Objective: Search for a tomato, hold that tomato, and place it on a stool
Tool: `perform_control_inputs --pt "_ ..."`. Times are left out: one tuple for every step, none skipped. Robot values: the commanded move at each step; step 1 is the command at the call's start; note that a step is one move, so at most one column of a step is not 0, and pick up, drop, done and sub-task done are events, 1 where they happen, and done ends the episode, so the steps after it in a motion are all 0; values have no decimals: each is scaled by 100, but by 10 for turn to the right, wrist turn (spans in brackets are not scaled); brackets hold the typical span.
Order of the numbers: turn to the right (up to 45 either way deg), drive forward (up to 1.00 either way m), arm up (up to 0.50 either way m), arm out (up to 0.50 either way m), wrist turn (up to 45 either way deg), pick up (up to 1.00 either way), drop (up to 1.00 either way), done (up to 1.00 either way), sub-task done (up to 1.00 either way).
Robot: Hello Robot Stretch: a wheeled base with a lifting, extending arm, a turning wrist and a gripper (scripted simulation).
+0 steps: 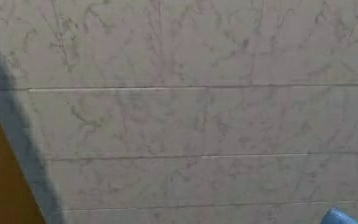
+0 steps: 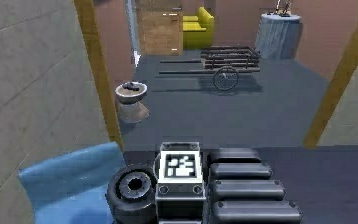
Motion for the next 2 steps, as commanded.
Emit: perform_control_inputs --pt "0 25 0 0 0 0 0 0 0" --pt "450 0 0 0 0 0 0 0 0"
